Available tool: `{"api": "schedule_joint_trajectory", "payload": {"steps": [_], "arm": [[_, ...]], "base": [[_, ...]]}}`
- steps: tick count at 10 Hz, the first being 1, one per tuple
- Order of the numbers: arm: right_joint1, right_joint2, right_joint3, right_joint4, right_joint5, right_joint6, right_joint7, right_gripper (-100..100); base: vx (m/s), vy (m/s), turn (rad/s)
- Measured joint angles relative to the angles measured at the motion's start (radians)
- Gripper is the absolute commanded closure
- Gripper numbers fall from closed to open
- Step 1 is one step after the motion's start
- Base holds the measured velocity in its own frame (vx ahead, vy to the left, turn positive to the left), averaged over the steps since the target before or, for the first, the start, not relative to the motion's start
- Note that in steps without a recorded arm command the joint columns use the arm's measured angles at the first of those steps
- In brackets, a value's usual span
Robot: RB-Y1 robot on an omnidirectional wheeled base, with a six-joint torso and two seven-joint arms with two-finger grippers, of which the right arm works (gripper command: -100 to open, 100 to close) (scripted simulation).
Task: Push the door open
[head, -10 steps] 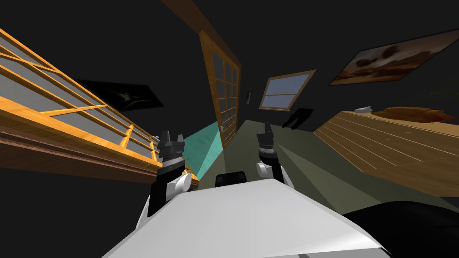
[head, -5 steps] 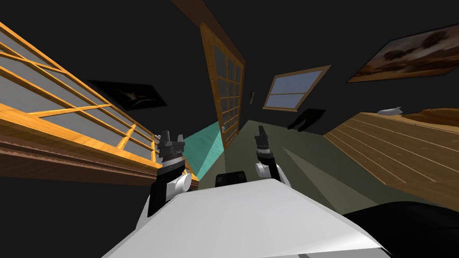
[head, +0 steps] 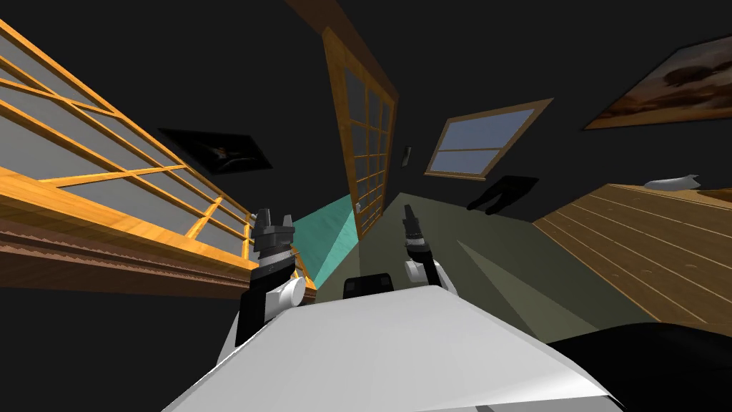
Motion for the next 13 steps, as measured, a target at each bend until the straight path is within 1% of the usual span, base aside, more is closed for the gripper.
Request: {"api": "schedule_joint_trajectory", "payload": {"steps": [2, 4, 5, 7, 9, 11, 13], "arm": [[-0.001, -0.011, 0.003, 0.036, 0.001, -0.009, 0.043, -100], [-0.008, -0.019, 0.007, 0.080, 0.004, -0.019, 0.091, -100], [-0.019, -0.023, 0.008, 0.107, 0.005, -0.024, 0.116, -100], [-0.027, -0.030, 0.011, 0.151, 0.007, -0.032, 0.166, -100], [-0.043, -0.035, 0.017, 0.193, 0.012, -0.031, 0.220, -100], [-0.051, -0.040, 0.020, 0.251, 0.014, -0.048, 0.274, -100], [-0.061, -0.044, 0.026, 0.298, 0.018, -0.056, 0.330, -100]], "base": [[0.090, -0.040, 0.109], [0.091, -0.044, 0.134], [0.088, -0.052, 0.128], [0.085, -0.049, 0.116], [0.098, -0.048, 0.132], [0.087, -0.064, 0.125], [0.076, -0.063, 0.135]]}}
